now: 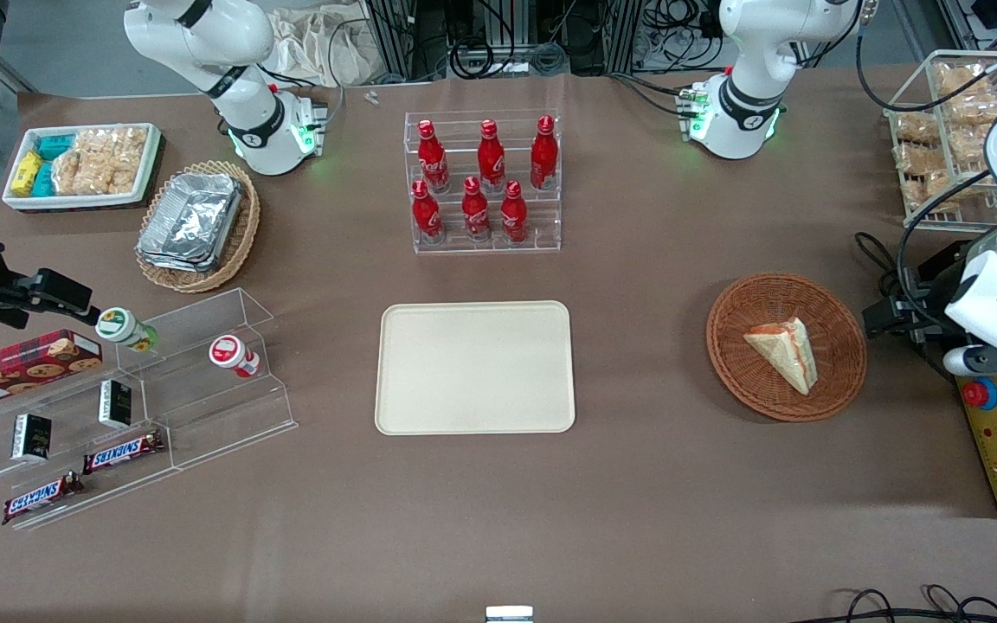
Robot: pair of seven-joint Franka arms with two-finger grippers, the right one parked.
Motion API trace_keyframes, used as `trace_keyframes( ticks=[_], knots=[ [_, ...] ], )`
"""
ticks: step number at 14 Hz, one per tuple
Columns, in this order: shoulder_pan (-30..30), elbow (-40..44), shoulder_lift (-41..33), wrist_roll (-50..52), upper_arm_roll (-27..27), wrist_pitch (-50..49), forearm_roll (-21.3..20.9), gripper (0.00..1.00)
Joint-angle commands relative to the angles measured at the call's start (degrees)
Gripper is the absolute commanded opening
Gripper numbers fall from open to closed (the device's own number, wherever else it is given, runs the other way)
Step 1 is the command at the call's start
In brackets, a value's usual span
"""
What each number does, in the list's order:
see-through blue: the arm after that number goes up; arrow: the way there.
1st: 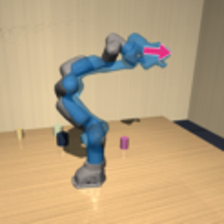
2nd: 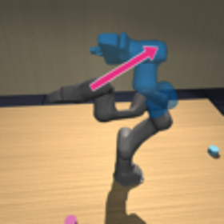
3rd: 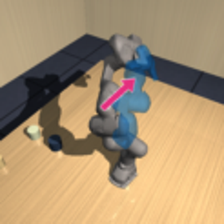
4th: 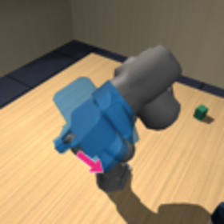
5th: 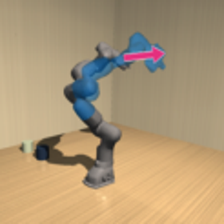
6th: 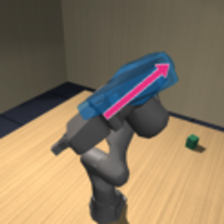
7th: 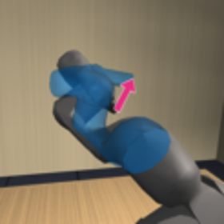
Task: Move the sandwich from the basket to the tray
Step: 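Move the left gripper down toward the wrapped sandwich in the wicker basket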
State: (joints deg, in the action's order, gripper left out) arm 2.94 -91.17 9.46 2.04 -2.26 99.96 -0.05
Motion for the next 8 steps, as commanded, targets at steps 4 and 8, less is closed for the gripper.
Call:
trace_keyframes(
  ticks=[4,8],
  knots=[
    [0.6,1.7,1.2,2.9,-0.3,-2.8,0.1,1.00],
    [0.3,-3.0,0.8,17.8,-0.5,-1.0,0.2,1.00]
  ],
)
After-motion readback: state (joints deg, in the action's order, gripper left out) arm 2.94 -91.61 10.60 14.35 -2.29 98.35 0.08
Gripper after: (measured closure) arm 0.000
